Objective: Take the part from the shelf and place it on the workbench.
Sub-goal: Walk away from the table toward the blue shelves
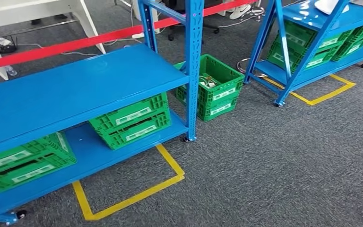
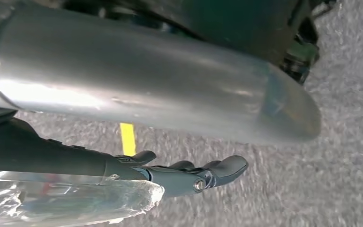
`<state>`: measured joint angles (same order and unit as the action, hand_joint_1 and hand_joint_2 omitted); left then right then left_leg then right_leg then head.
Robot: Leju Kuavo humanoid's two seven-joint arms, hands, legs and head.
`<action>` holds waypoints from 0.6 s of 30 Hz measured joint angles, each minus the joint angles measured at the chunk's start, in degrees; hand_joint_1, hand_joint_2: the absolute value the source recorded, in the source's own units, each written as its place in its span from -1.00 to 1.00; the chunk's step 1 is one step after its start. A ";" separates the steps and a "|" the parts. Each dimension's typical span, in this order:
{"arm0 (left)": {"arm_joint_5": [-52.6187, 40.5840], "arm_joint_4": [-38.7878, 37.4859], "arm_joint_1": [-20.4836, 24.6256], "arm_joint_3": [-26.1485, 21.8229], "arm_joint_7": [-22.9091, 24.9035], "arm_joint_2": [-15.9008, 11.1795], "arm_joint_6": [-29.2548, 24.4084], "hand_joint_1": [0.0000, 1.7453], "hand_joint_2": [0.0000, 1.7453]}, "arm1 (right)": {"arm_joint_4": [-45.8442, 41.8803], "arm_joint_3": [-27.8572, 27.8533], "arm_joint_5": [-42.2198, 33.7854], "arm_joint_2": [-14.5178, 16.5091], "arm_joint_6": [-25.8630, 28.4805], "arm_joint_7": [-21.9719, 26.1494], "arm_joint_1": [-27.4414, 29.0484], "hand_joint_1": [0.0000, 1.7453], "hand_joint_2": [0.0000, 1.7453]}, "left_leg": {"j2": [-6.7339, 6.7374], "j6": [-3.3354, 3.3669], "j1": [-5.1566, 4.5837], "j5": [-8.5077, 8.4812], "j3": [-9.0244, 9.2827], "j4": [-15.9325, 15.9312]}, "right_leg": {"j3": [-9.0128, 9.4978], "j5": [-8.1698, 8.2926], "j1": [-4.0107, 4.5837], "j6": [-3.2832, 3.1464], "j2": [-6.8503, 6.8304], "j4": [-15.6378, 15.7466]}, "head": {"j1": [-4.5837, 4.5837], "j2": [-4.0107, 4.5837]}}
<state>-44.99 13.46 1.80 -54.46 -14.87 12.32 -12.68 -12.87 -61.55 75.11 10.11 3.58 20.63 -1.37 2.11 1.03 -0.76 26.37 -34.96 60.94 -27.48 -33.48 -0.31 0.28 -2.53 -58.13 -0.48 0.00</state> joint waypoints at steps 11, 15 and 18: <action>-0.02 0.00 0.21 -0.40 -0.09 0.22 -0.59 -1.00 -1.00 | -0.07 -0.31 0.08 0.04 0.02 0.12 -0.21 -1.00 -1.00 | -4.21 1.05 0.60 2.00 3.49 -2.72 | -10.94 -2.23 -0.15 1.93 2.47 -15.57 | 0.42 0.00; -0.02 0.00 0.36 -0.42 -0.10 0.36 -0.59 -1.00 -1.00 | -0.07 -0.36 0.09 0.05 -0.01 0.08 -0.15 -1.00 -1.00 | -7.01 0.10 0.70 3.03 4.45 -2.61 | -6.65 5.29 -0.77 1.66 6.29 -2.67 | 0.49 0.00; -0.04 0.00 0.30 -0.43 -0.13 0.36 -0.60 -1.00 -1.00 | -0.08 -0.40 0.08 0.06 0.01 0.02 -0.28 -1.00 -1.00 | -8.46 -0.96 0.95 3.01 4.07 -2.83 | -5.64 4.91 -0.72 0.78 6.09 -1.14 | 0.49 0.00</action>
<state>-45.02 13.46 2.10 -54.89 -15.00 12.67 -13.27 -12.95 -61.96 75.19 10.17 3.59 20.64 -1.65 -6.34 0.07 0.19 29.38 -30.89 58.11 -33.11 -28.57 -1.02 1.07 3.57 -59.27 0.01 0.00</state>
